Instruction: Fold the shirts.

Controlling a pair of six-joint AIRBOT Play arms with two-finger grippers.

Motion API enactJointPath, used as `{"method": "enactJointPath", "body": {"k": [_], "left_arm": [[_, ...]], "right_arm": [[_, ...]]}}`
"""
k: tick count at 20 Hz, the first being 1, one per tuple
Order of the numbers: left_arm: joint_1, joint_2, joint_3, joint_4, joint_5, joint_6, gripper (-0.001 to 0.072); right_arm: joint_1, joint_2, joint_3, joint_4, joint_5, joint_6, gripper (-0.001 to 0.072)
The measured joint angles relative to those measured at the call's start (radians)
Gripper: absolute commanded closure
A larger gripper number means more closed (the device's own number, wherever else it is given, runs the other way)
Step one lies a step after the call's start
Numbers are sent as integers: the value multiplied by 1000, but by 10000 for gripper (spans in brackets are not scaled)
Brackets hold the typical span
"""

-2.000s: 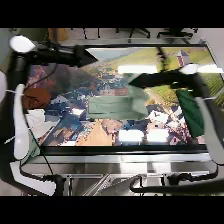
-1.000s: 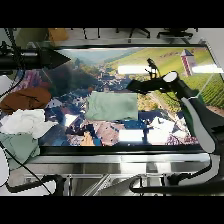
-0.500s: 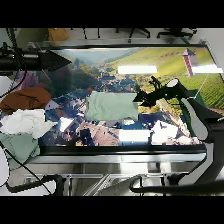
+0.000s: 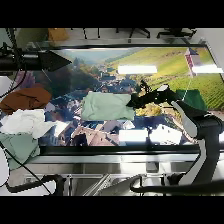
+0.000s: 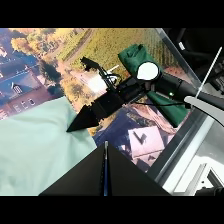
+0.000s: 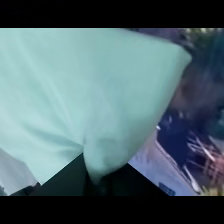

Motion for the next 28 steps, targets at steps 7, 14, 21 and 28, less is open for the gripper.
{"method": "enactJointPath", "body": {"k": [7,14,21,28], "left_arm": [[0,0,0,0,-35,-2,691],[0,0,0,0,-69,-2,691],[0,0,0,0,-76,-2,690],[0,0,0,0,-76,8,691]], "right_arm": [[-130,99,39,144,21,-43,683],[-487,325,78,202,95,54,682],[-841,531,82,18,232,278,683],[-973,651,79,-220,339,434,682]]}}
